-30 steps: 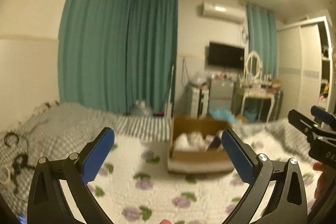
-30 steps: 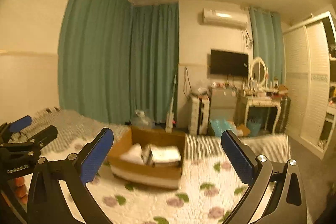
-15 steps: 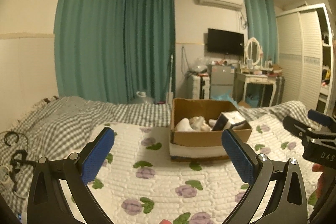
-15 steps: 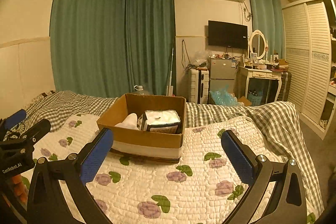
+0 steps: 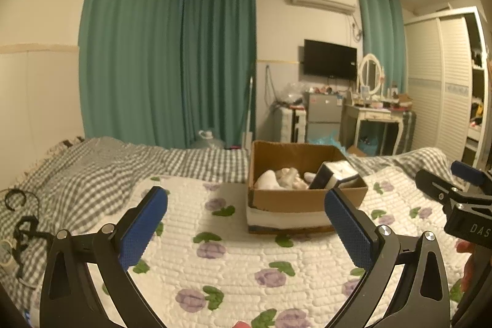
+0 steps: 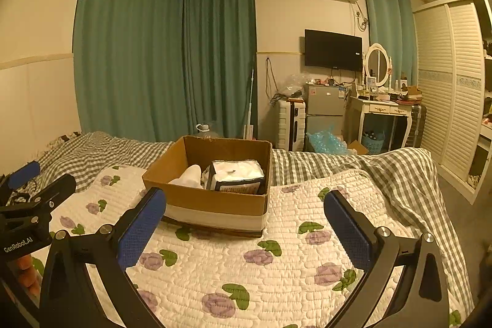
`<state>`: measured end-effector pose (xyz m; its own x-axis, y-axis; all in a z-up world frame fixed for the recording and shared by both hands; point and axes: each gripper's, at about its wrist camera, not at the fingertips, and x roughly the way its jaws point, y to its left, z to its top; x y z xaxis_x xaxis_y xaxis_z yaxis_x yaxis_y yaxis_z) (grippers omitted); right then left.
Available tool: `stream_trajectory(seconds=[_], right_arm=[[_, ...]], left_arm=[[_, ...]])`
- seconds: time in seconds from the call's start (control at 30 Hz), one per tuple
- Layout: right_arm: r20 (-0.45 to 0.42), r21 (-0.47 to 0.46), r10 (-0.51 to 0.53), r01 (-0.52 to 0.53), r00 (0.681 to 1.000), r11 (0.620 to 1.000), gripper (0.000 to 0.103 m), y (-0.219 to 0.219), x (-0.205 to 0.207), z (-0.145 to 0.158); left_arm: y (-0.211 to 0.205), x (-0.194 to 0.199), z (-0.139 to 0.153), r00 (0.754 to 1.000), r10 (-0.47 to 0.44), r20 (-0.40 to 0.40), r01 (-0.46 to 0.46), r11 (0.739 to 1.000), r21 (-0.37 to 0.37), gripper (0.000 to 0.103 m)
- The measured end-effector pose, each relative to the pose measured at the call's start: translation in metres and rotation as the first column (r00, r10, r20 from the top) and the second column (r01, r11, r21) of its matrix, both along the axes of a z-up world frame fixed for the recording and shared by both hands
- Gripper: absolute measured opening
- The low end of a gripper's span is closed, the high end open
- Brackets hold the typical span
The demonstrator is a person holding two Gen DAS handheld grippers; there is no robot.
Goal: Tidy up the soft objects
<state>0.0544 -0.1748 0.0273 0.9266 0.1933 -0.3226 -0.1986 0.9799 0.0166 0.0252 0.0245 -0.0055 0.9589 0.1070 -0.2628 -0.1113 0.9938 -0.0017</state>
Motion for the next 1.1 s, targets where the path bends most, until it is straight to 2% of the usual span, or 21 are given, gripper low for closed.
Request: stream_trajectory(seconds=[1.1], right_arm=[[-0.011,-0.005,0.003,-0.003,1.000,1.000,0.103,0.0064,-0.0011,-0.0030]], left_arm=[[-0.0023,0.0005,-0.0020,1.000,0.004,-0.016,-0.004,1.000,-0.001,0.103]])
